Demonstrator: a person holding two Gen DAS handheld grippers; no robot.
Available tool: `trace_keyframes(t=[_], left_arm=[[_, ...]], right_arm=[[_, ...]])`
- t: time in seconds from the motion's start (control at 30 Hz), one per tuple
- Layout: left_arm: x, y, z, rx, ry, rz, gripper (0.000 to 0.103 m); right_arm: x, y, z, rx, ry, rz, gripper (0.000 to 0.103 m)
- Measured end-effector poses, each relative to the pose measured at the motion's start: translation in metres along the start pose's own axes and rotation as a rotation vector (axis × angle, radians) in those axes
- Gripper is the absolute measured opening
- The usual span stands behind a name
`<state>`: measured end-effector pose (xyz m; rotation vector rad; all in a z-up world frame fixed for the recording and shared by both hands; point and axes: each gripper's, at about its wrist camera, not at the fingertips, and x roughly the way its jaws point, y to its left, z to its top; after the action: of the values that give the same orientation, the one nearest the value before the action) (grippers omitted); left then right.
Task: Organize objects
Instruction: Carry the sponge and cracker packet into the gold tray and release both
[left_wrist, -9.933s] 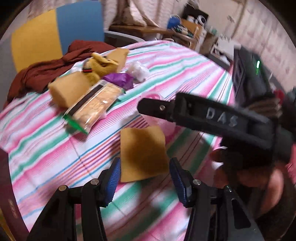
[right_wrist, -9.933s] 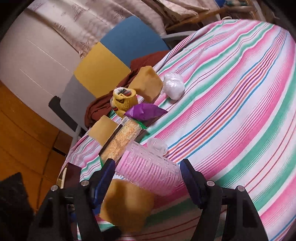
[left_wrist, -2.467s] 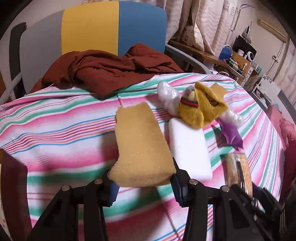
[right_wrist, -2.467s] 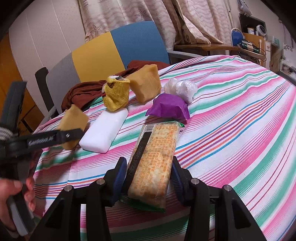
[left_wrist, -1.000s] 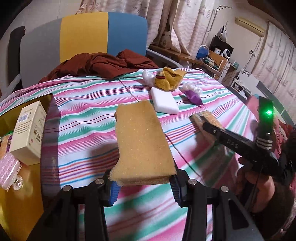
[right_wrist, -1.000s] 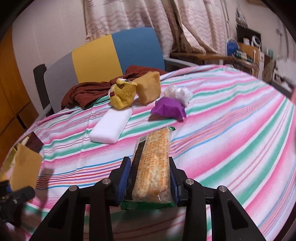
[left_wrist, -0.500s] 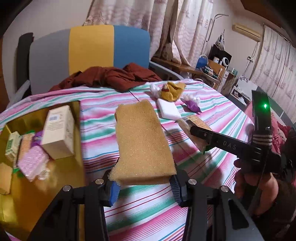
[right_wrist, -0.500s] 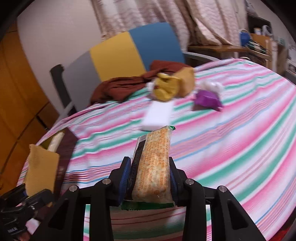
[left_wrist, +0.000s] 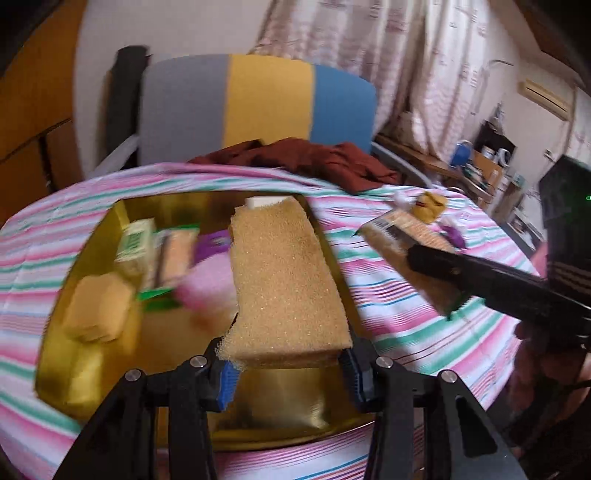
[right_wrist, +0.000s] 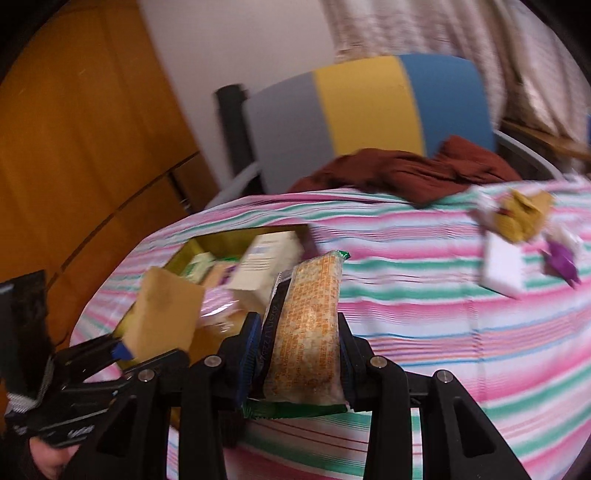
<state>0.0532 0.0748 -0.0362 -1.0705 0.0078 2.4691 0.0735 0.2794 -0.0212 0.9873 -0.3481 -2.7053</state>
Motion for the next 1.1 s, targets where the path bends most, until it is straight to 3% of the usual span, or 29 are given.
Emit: trace_keyframes(t=[0.37, 0.43, 0.53, 0.6, 0.8, 0.87, 0.9, 1.0, 1.1], left_arm=[[0.011, 0.087, -0.011, -0.121, 0.135, 0.121, 0.047], [0.014, 0.096, -0.013, -0.148, 0.151, 0.120, 0.047], [0.017, 0.105, -0.018, -0.179, 0.167, 0.123, 0.047], [0.016, 0.106, -0.019, -0.187, 0.167, 0.117, 0.047], [0.012, 0.106, -0.012, -0.232, 0.154, 0.109, 0.055], [0.010, 0.104, -0.010, -0.233, 0.146, 0.067, 0.057], [0.011, 0.103, -0.009, -0.222, 0.153, 0.061, 0.062], [0.018, 0.099, -0.012, -0.164, 0.205, 0.083, 0.063], [0.009, 0.090, -0.010, -0.083, 0.172, 0.113, 0.063]], right_arm=[[0.068, 0.094, -0.006, -0.167, 0.173, 0.144, 0.039], [0.082, 0.104, -0.010, -0.150, 0.216, 0.177, 0.043], [0.090, 0.114, -0.015, -0.123, 0.252, 0.206, 0.056], [0.084, 0.118, -0.018, -0.131, 0.230, 0.203, 0.064], [0.061, 0.115, -0.023, -0.158, 0.172, 0.182, 0.065], [0.056, 0.110, -0.024, -0.141, 0.162, 0.175, 0.066], [0.055, 0.107, -0.024, -0.133, 0.159, 0.167, 0.066], [0.055, 0.099, -0.022, -0.102, 0.154, 0.158, 0.067], [0.052, 0.091, -0.020, -0.070, 0.150, 0.153, 0.067]])
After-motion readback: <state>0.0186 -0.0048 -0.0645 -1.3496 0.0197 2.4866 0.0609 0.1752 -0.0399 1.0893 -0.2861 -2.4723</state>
